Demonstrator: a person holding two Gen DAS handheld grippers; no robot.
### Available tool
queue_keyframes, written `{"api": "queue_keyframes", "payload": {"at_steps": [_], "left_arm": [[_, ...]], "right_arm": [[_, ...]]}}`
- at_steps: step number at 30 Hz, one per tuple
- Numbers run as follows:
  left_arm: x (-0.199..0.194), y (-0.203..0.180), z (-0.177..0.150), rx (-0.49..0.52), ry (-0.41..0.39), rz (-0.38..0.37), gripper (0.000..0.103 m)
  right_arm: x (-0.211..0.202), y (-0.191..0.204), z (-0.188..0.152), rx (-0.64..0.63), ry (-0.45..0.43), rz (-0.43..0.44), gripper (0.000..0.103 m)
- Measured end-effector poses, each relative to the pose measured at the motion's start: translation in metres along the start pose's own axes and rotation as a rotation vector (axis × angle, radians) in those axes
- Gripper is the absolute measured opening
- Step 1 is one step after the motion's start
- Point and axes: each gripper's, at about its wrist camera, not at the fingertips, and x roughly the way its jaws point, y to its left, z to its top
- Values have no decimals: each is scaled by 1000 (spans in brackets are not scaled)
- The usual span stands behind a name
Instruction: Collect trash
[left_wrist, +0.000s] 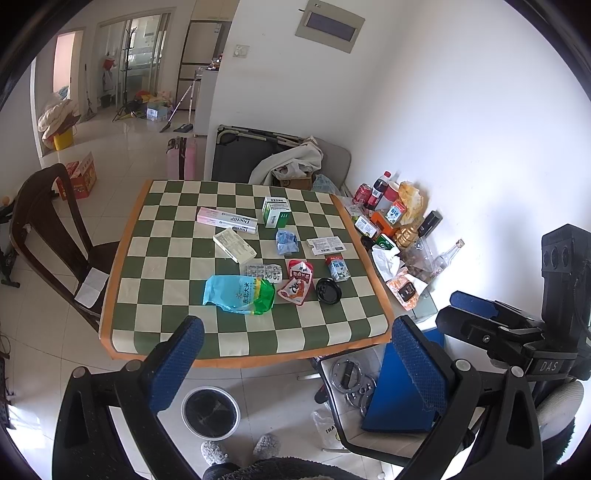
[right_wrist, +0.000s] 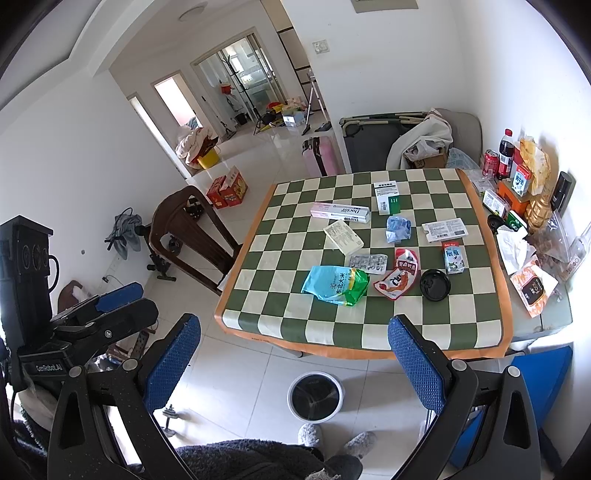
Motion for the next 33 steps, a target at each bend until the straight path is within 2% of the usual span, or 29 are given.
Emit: {"api": "queue_keyframes", "payload": {"at_steps": [33], "left_arm": [[0,1,-3,0,-4,-2,103]], "right_arm": [[1,4,8,0,-3,4,103]]}}
